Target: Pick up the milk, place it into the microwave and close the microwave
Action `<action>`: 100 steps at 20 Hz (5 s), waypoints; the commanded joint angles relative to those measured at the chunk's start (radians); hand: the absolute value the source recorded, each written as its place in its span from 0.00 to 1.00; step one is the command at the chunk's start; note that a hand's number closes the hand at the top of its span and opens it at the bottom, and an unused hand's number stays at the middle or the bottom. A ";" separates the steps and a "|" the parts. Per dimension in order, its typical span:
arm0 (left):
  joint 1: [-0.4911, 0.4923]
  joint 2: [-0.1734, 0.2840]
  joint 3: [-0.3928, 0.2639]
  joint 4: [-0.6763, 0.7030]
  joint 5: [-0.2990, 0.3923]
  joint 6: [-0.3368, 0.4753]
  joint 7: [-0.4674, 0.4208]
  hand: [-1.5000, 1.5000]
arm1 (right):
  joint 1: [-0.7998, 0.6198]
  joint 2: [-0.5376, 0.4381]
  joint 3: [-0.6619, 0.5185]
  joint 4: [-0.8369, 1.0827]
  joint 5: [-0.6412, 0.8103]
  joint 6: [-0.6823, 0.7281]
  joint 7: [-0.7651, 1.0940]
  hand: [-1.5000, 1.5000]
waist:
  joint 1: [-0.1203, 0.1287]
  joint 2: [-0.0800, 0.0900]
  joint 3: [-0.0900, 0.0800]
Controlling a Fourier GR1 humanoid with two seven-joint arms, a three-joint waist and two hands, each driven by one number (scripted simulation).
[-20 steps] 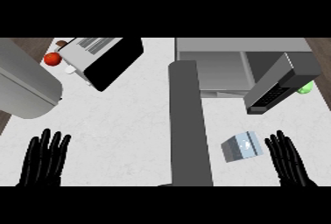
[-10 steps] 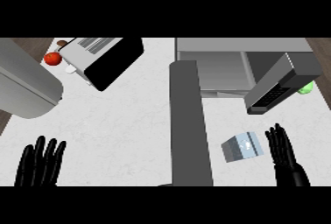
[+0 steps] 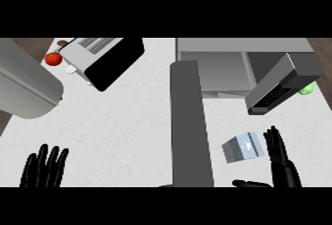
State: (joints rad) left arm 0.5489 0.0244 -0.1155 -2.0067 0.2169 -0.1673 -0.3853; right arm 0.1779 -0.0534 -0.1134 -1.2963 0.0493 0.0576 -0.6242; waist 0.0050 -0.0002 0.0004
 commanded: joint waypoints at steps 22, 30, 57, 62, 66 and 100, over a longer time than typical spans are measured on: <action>0.083 0.040 0.064 0.002 0.063 -0.094 -0.057 0.00 | -0.201 -0.016 0.002 0.391 0.035 0.004 -0.261 0.00 | -0.001 -0.001 -0.001; 0.111 0.023 0.036 0.018 0.013 -0.080 -0.095 0.00 | -0.319 -0.012 -0.045 0.522 0.009 -0.051 -0.282 0.00 | 0.001 0.000 0.000; 0.056 0.034 0.059 0.063 0.061 -0.118 -0.111 0.00 | -0.659 -0.045 -0.257 0.984 -0.056 -0.225 -0.589 1.00 | 0.022 0.010 0.002; 0.150 0.026 0.012 -0.040 0.048 -0.106 -0.071 0.00 | -0.591 -0.036 -0.209 0.854 -0.047 -0.207 -0.539 1.00 | 0.002 -0.001 0.000; 0.154 0.047 0.047 -0.021 0.094 -0.140 -0.077 0.00 | -0.517 -0.002 -0.161 0.720 -0.036 -0.221 -0.488 1.00 | -0.006 -0.004 -0.001; 0.126 0.047 0.117 -0.020 0.116 -0.135 -0.065 0.00 | -0.384 0.050 0.218 0.023 -0.067 -0.364 0.138 1.00 | 0.003 0.001 0.000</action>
State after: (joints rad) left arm 0.7175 0.0546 -0.0440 -1.9995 0.2953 -0.3204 -0.5040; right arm -0.1172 -0.0029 0.1238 -1.3515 -0.0456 -0.2894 -0.5170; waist 0.0088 -0.0001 0.0000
